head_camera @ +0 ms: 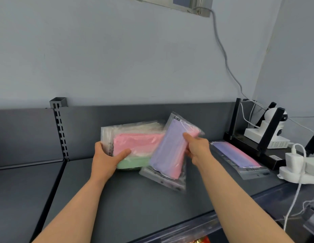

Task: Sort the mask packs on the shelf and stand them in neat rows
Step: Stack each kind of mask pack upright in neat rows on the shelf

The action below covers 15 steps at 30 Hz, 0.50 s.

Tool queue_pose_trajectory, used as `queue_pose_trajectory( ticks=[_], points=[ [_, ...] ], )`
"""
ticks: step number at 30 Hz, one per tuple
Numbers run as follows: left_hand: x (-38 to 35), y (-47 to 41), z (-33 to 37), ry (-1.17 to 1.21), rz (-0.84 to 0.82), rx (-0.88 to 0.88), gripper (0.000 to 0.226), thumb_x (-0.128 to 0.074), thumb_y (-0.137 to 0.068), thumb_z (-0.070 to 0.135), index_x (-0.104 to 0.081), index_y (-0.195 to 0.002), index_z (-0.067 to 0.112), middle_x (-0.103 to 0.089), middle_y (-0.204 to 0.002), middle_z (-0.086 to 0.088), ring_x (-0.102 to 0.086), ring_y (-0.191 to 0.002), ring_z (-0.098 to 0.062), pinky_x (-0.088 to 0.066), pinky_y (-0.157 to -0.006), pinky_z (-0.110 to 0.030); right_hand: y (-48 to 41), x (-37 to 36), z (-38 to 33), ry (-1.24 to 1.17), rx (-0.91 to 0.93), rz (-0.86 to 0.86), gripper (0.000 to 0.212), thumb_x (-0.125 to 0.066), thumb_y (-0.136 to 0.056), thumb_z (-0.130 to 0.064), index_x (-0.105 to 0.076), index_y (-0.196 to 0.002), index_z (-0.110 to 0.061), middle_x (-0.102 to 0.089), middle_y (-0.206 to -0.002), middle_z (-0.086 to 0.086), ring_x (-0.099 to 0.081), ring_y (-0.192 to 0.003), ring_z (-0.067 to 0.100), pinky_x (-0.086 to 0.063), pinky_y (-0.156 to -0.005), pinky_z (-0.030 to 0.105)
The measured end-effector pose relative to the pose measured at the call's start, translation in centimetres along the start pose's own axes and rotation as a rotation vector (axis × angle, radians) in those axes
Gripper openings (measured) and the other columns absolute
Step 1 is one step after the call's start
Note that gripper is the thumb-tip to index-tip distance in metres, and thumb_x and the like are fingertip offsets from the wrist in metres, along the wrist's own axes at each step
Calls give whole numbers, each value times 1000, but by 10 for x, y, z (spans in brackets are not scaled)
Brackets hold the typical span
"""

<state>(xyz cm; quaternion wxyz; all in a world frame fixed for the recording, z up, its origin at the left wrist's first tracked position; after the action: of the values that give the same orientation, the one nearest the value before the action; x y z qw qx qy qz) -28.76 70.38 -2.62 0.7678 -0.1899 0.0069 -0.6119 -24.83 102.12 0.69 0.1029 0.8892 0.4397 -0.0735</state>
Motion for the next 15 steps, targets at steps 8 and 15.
queue_pose_trajectory(
  ticks=[8,15],
  points=[
    [-2,0,3,115,-20,1,64,-82,-72,38,-38,-115,19,-59,-102,4,-62,-96,-22,-49,-78,-34,22,-12,37,-275,-91,-12,84,-60,-90,2,-10,-145,-37,-62,-93,16,-65,-77,27,-60,-75,42],
    [-6,3,2,162,-111,1,86,-90,-66,23,-30,-128,23,-53,-115,10,-59,-101,-8,-50,-85,-30,28,-19,46,83,-109,-123,41,-69,-87,-17,-42,-117,-9,-57,-113,17,-68,-76,28,-60,-71,37]
  ],
)
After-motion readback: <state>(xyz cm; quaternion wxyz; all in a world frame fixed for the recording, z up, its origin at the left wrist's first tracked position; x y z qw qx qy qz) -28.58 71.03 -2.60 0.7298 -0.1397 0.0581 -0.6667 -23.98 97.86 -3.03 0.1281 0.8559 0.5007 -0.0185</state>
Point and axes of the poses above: each hand's wrist, its own y-axis away from the middle knuckle, its own x-axis out of the back of the hand, z = x × y, the point moved 6 cm from there along -y, towards the middle knuckle
